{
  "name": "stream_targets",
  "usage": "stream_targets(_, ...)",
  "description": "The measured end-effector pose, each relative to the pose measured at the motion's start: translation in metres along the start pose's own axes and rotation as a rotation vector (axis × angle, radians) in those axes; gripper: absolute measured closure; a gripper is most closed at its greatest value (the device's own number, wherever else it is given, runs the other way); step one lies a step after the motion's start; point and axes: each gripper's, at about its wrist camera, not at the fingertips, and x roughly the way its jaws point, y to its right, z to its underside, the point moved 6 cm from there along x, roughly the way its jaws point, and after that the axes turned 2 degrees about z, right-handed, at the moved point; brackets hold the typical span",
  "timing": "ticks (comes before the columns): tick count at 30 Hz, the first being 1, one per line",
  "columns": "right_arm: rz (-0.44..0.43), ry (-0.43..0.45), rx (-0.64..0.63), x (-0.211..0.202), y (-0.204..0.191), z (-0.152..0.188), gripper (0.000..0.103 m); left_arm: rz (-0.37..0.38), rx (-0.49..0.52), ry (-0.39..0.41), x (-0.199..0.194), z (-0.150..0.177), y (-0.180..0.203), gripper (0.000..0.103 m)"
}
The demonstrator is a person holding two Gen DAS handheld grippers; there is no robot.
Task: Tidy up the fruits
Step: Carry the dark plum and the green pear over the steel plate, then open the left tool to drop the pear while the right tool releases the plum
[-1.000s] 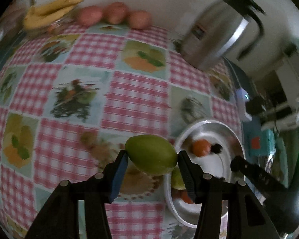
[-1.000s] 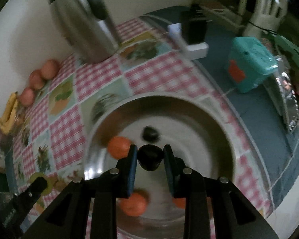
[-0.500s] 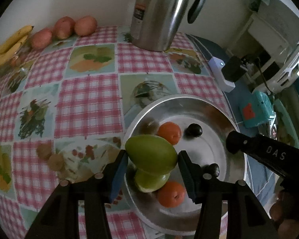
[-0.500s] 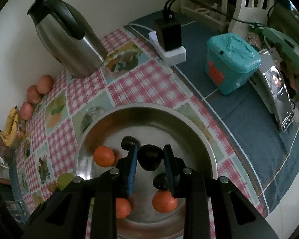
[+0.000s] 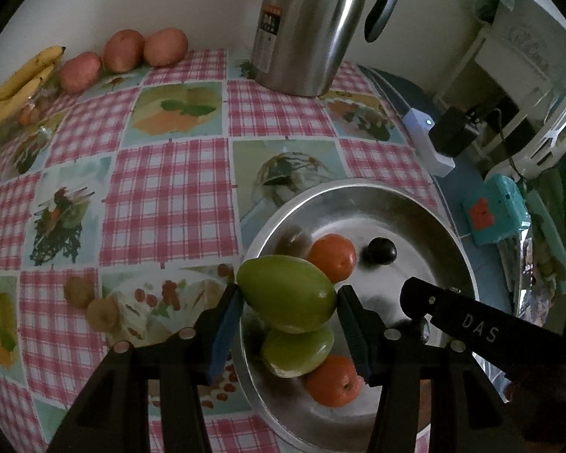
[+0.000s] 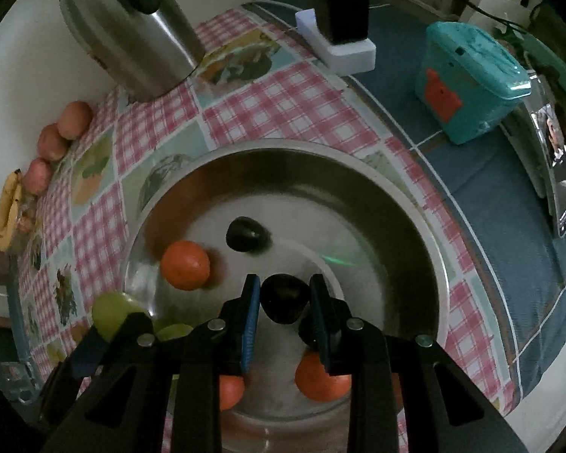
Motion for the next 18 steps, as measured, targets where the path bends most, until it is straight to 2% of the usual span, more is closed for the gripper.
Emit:
stream_targets(10,0.015,-0.010,-0.017,0.0023,-0.0027,0.0008,0.075,0.000,-0.004,-0.020,0.0028,0.0010,-0.0015,0.046)
stream_targets(18,0.019,0.010,-0.022,-0.0062,-0.0050,-0.0016,0.074,0.008,-0.002,-0.006,-0.0036,-0.0019,-0.0006,0.042)
